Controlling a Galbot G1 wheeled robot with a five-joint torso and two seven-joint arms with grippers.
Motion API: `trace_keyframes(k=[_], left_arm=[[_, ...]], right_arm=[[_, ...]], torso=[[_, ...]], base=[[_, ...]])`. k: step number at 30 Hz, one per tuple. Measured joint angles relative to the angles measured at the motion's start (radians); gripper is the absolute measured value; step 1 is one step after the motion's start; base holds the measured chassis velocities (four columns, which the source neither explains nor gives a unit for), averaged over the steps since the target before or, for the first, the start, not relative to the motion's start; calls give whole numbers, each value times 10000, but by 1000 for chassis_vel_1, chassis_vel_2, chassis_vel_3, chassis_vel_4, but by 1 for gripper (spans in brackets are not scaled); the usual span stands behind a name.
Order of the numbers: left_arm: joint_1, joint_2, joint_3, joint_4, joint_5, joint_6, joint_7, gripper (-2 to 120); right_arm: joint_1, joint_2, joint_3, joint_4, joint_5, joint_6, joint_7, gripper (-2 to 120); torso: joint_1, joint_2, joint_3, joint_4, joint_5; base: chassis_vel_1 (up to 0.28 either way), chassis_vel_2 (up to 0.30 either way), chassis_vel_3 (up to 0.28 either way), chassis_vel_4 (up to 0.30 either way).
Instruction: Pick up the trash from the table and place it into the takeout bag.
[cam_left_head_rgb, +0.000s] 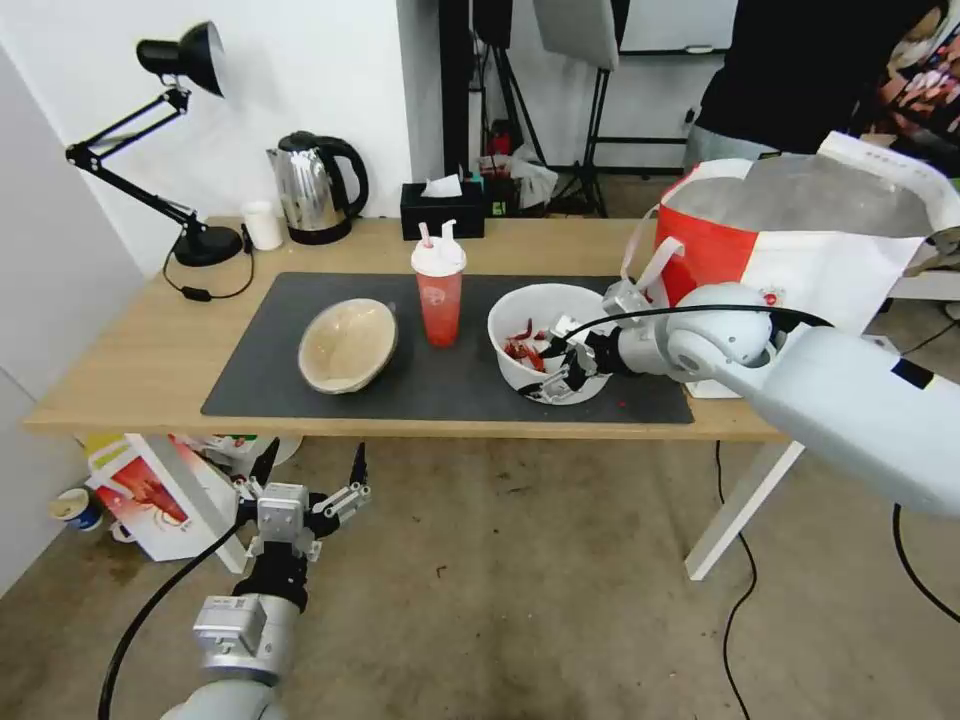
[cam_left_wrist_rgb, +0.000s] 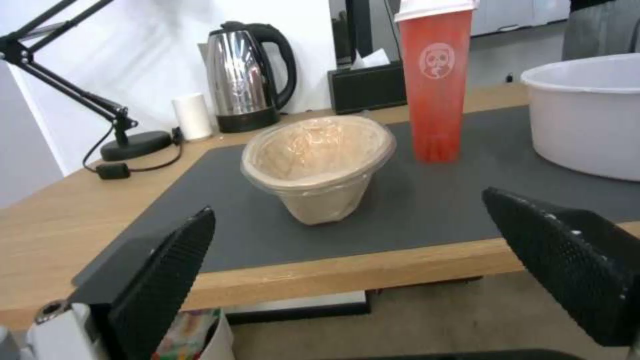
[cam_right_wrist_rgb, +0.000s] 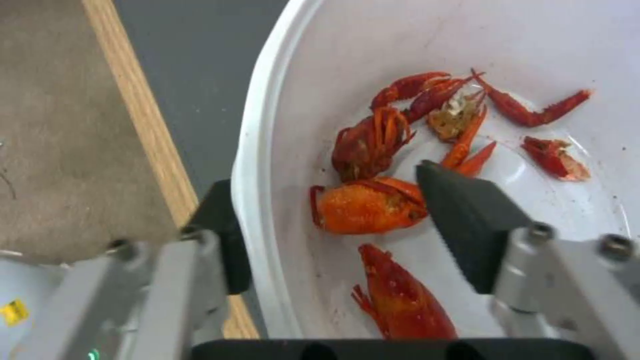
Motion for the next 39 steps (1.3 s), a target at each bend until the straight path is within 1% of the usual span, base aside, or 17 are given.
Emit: trace_keyframes(k=[1, 3, 4, 5, 7, 8, 11, 12, 15, 16, 29, 36, 39], left_arm=[[0, 0, 0, 0, 0, 0, 0, 100], [1, 0, 0, 0, 0, 0, 0, 100], [1, 0, 0, 0, 0, 0, 0, 100], [0, 0, 0, 0, 0, 0, 0, 100], [0, 0, 0, 0, 0, 0, 0, 100], [0, 0, 0, 0, 0, 0, 0, 100], [0, 0, 0, 0, 0, 0, 0, 100], [0, 0, 0, 0, 0, 0, 0, 100], [0, 0, -1, 0, 0, 0, 0, 100], [0, 0, -1, 0, 0, 0, 0, 100], [0, 0, 0, 0, 0, 0, 0, 100], [0, 0, 0, 0, 0, 0, 0, 100], [0, 0, 0, 0, 0, 0, 0, 100]], right_arm=[[0, 0, 0, 0, 0, 0, 0, 52], [14, -1, 0, 0, 82, 0, 52, 44], [14, -1, 0, 0, 82, 0, 52, 44], [44, 0, -4, -2, 118, 0, 77, 37], [110, 5, -65, -19, 159, 0, 81, 28], [110, 5, -65, -19, 159, 0, 81, 28], [294, 11, -336, -125, 308, -3, 66, 14], [294, 11, -336, -125, 308, -3, 66, 14], [455, 17, -556, -259, 547, -5, 67, 2], [526, 23, -627, -313, 613, -5, 68, 0], [683, 158, -870, -487, 740, 3, 198, 0], [698, 176, -821, -486, 827, -6, 215, 0], [794, 132, -632, -435, 1081, -12, 207, 0]], torso=[[0, 0, 0, 0, 0], [0, 0, 0, 1, 0], [0, 0, 0, 1, 0], [0, 0, 0, 0, 0], [-1, 0, 0, 1, 0], [-1, 0, 0, 1, 0], [0, 0, 0, 0, 0], [0, 0, 0, 0, 0], [0, 0, 0, 0, 0], [0, 0, 0, 0, 0], [-1, 1, -1, 0, -1], [0, 0, 0, 0, 3], [0, 0, 1, 2, 2]], base=[[0, 0, 0, 0], [0, 0, 0, 0], [0, 0, 0, 0], [0, 0, 0, 0], [0, 0, 0, 0], [0, 0, 0, 0], [0, 0, 0, 0], [0, 0, 0, 0], [0, 0, 0, 0], [0, 0, 0, 0], [0, 0, 0, 0], [0, 0, 0, 0], [0, 0, 0, 0]])
